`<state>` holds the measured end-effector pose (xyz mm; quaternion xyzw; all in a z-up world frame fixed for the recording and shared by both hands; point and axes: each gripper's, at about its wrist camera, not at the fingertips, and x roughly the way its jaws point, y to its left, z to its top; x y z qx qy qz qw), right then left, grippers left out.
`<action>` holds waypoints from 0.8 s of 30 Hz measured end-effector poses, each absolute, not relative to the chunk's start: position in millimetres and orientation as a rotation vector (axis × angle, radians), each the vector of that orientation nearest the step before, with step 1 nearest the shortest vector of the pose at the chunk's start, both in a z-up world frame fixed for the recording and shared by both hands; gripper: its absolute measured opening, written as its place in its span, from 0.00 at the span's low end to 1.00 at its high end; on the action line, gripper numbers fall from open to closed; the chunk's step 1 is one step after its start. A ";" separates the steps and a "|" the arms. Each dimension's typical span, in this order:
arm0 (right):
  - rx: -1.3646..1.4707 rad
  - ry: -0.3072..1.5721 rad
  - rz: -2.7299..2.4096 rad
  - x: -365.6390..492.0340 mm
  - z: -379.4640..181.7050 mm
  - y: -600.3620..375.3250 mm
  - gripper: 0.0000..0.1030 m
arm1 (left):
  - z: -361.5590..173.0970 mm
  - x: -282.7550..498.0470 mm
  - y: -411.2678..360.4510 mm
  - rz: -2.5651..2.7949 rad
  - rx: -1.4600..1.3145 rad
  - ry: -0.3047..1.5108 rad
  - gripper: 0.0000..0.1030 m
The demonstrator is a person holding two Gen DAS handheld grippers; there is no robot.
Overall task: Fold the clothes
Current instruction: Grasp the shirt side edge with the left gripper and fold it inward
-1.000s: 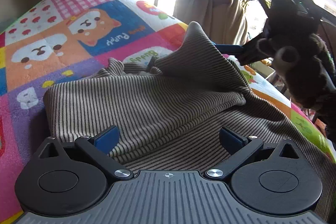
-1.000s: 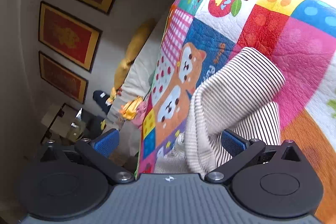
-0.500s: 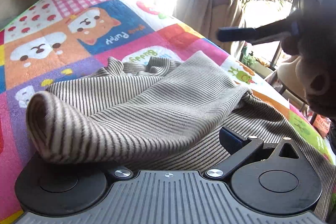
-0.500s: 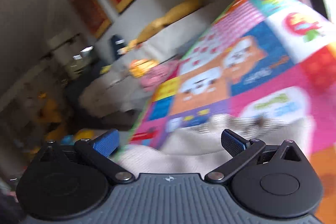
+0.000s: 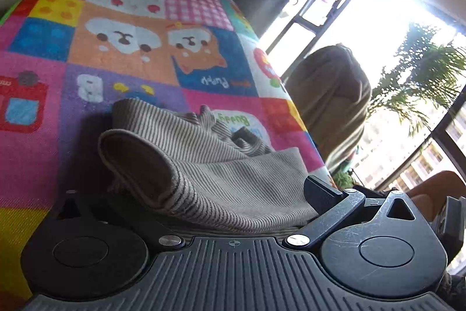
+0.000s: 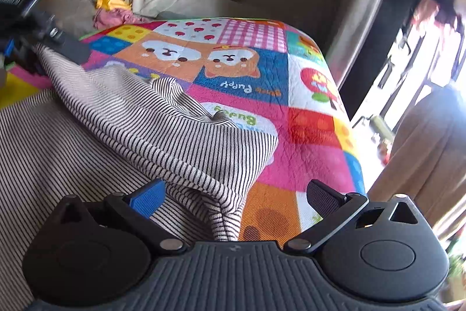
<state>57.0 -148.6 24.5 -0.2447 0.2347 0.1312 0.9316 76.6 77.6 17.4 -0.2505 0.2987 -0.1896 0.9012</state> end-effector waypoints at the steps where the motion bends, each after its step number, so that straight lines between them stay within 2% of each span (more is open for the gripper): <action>1: -0.537 0.463 0.270 53.6 22.9 -143.4 1.00 | 17.3 77.5 77.5 -0.379 -0.514 0.610 1.00; 2: -0.564 0.451 0.276 51.0 21.9 -138.8 1.00 | 17.7 78.9 77.7 -0.367 -0.511 0.605 0.97; 3: -0.584 0.440 0.282 51.5 20.2 -133.6 1.00 | 18.7 80.0 78.4 -0.352 -0.507 0.599 0.86; 4: -0.601 0.429 0.287 52.4 19.0 -128.1 1.00 | 19.7 81.1 79.4 -0.339 -0.503 0.595 0.75; 5: -0.613 0.419 0.285 54.5 18.2 -123.5 1.00 | 20.3 82.0 81.2 -0.331 -0.496 0.594 0.57; 8: -0.648 0.389 0.280 60.9 15.7 -109.8 1.00 | 23.8 84.9 84.9 -0.323 -0.472 0.584 0.44; 12: -0.708 0.378 0.215 74.2 7.4 -104.3 1.00 | 54.2 91.8 74.6 -0.387 -0.348 0.484 0.26; 14: -0.736 0.332 0.125 78.0 8.7 -106.3 1.00 | 69.4 95.3 69.4 -0.419 -0.286 0.433 0.23; 19: -0.746 0.117 -0.174 66.4 31.7 -126.3 1.00 | 103.0 100.1 48.7 -0.510 -0.098 0.291 0.23; 24: -0.801 0.222 -0.040 48.9 15.9 -125.2 1.00 | 58.9 110.3 62.1 -0.475 -0.088 0.448 0.36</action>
